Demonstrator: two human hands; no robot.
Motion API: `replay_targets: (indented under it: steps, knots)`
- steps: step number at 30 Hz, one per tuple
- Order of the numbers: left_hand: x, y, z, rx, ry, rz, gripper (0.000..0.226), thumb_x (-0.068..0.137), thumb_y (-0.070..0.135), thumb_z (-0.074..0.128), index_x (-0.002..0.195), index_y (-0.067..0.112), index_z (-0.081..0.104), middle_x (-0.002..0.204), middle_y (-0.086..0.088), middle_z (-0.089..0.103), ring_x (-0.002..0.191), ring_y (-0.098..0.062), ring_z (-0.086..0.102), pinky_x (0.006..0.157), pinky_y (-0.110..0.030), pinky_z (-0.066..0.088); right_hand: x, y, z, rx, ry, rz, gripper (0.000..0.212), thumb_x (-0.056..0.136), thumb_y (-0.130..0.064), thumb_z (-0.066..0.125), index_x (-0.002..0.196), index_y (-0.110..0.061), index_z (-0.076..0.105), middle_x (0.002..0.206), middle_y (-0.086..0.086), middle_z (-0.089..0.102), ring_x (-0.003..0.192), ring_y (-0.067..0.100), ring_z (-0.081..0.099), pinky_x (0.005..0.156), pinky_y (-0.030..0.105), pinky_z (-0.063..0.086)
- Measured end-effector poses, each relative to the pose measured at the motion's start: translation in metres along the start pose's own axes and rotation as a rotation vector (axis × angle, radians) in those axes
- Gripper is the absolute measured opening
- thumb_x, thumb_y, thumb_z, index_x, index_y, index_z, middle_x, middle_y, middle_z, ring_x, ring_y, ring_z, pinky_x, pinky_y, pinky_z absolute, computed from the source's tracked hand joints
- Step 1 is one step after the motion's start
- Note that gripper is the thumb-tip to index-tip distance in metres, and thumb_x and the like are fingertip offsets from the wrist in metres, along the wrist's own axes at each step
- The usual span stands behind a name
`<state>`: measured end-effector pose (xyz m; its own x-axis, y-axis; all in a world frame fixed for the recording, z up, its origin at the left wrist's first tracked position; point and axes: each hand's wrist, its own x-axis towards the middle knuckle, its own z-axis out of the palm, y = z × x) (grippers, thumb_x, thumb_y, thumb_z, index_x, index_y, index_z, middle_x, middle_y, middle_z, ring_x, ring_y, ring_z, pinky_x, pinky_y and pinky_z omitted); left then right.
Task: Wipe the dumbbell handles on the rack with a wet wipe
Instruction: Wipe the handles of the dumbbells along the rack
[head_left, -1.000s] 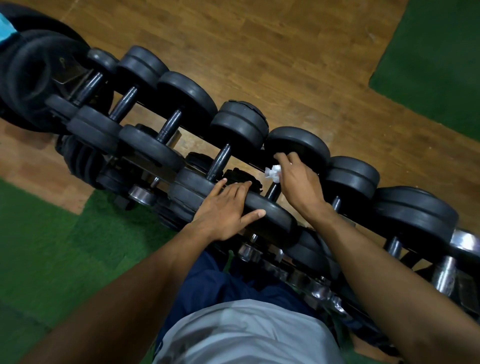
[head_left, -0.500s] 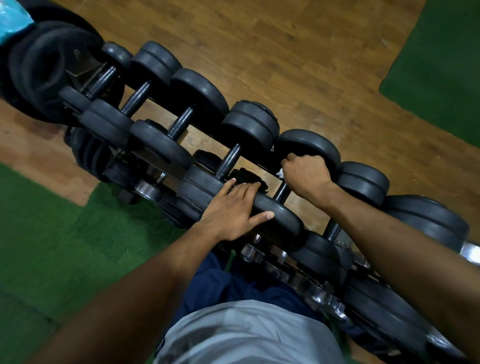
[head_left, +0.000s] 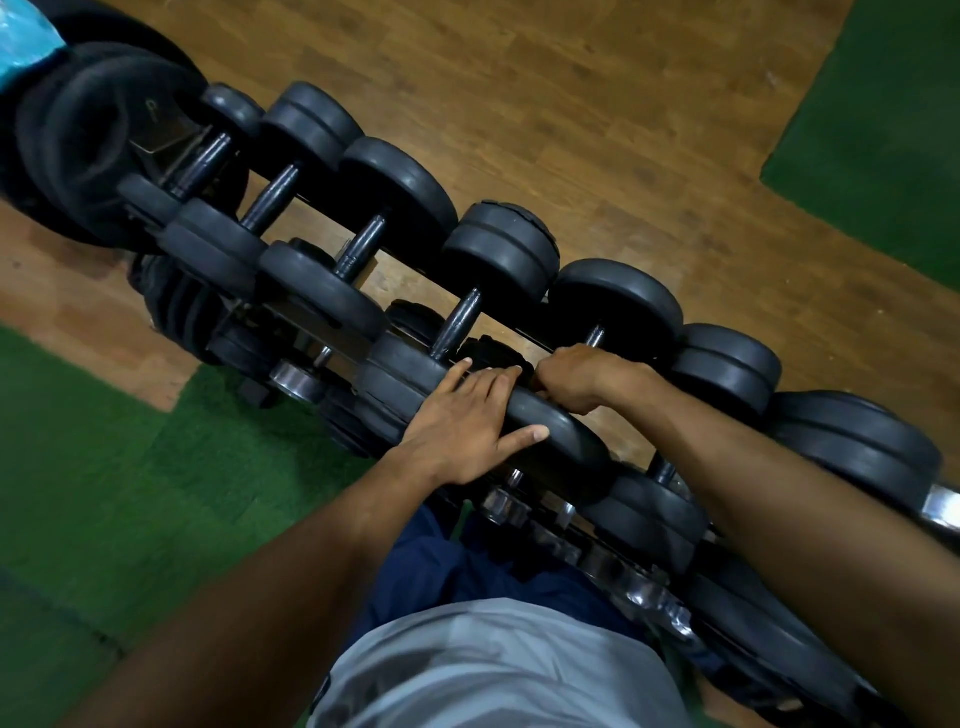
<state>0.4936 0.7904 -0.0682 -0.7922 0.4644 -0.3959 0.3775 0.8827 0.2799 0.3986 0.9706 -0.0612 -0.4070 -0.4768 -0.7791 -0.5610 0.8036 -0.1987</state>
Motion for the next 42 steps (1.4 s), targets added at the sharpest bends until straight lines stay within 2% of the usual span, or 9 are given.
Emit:
replay_targets:
  steps: [3, 7, 10, 17, 23, 28, 34, 39, 42]
  knots:
    - [-0.001, 0.001, -0.001, 0.011, -0.004, 0.001, 0.096, 0.098, 0.08, 0.008, 0.162, 0.009, 0.016, 0.165, -0.005, 0.033, 0.154, -0.015, 0.023, 0.128, -0.041, -0.002, -0.004, 0.006, 0.008, 0.18, 0.091, -0.027, 0.017, 0.098, -0.029, 0.053, 0.083, -0.027, 0.062, 0.071, -0.004, 0.061, 0.069, 0.017, 0.061, 0.067, 0.035, 0.052]
    - [-0.002, 0.002, -0.003, 0.018, -0.008, 0.002, 0.095, 0.098, 0.079, 0.007, 0.162, 0.009, 0.016, 0.165, -0.004, 0.033, 0.154, -0.014, 0.022, 0.128, -0.041, -0.003, -0.015, 0.016, 0.033, 0.418, 0.384, -0.078, 0.014, 0.095, -0.034, 0.059, 0.1, -0.032, 0.072, 0.094, -0.014, 0.072, 0.089, 0.006, 0.065, 0.079, 0.032, 0.052]
    - [-0.001, 0.002, -0.003, 0.02, -0.015, 0.002, 0.096, 0.098, 0.08, 0.006, 0.162, 0.009, 0.017, 0.165, -0.005, 0.034, 0.154, -0.014, 0.023, 0.128, -0.041, -0.002, -0.033, 0.019, 0.049, 0.629, 0.484, -0.079, 0.014, 0.096, -0.033, 0.062, 0.102, -0.031, 0.075, 0.098, -0.019, 0.073, 0.093, -0.004, 0.065, 0.082, 0.023, 0.05]
    - [0.001, -0.002, 0.002, 0.024, -0.02, 0.012, 0.097, 0.097, 0.08, 0.004, 0.161, 0.009, 0.016, 0.164, -0.005, 0.036, 0.153, -0.014, 0.025, 0.128, -0.042, -0.001, -0.049, 0.02, 0.077, 0.901, 0.56, 0.183, 0.018, 0.087, -0.02, 0.063, 0.078, -0.023, 0.077, 0.079, -0.014, 0.074, 0.077, -0.002, 0.066, 0.074, 0.026, 0.053]
    - [0.001, -0.002, 0.0, 0.02, -0.024, 0.007, 0.099, 0.095, 0.082, 0.0, 0.162, 0.01, 0.014, 0.164, -0.006, 0.035, 0.153, -0.014, 0.025, 0.128, -0.042, 0.0, -0.035, 0.019, 0.101, 1.255, 0.45, 0.292, 0.019, 0.083, -0.009, 0.066, 0.069, -0.018, 0.074, 0.074, -0.008, 0.072, 0.07, 0.005, 0.064, 0.069, 0.024, 0.049]
    - [0.001, -0.002, 0.0, 0.024, -0.038, 0.008, 0.098, 0.095, 0.081, 0.002, 0.161, 0.01, 0.015, 0.164, -0.006, 0.036, 0.153, -0.014, 0.025, 0.128, -0.042, 0.001, -0.024, 0.01, 0.107, 1.471, 0.464, 0.325, 0.023, 0.084, 0.004, 0.063, 0.074, -0.017, 0.064, 0.068, 0.0, 0.059, 0.066, 0.012, 0.049, 0.059, 0.026, 0.038]
    - [0.002, -0.002, -0.004, 0.001, -0.062, -0.003, 0.098, 0.095, 0.082, 0.004, 0.162, 0.011, 0.014, 0.164, -0.008, 0.035, 0.154, -0.014, 0.024, 0.128, -0.042, -0.001, -0.027, 0.005, 0.094, 1.516, 0.529, 0.481, 0.019, 0.079, 0.004, 0.063, 0.079, -0.014, 0.06, 0.063, 0.002, 0.061, 0.056, 0.014, 0.053, 0.053, 0.024, 0.04]
    - [0.001, -0.001, -0.003, -0.026, -0.055, 0.005, 0.097, 0.096, 0.082, 0.005, 0.162, 0.011, 0.014, 0.165, -0.008, 0.034, 0.155, -0.015, 0.024, 0.128, -0.043, 0.0, -0.05, 0.003, 0.097, 1.742, 0.63, 0.535, 0.021, 0.082, 0.008, 0.058, 0.078, -0.013, 0.058, 0.061, 0.007, 0.057, 0.048, 0.014, 0.052, 0.046, 0.021, 0.041]
    - [-0.001, -0.004, -0.002, -0.032, -0.035, 0.01, 0.098, 0.095, 0.083, 0.004, 0.162, 0.011, 0.016, 0.164, -0.009, 0.035, 0.154, -0.016, 0.025, 0.128, -0.043, 0.001, -0.06, -0.004, 0.103, 1.867, 0.734, 0.536, 0.026, 0.083, 0.012, 0.053, 0.079, -0.013, 0.059, 0.065, 0.005, 0.061, 0.055, 0.014, 0.057, 0.054, 0.025, 0.047]
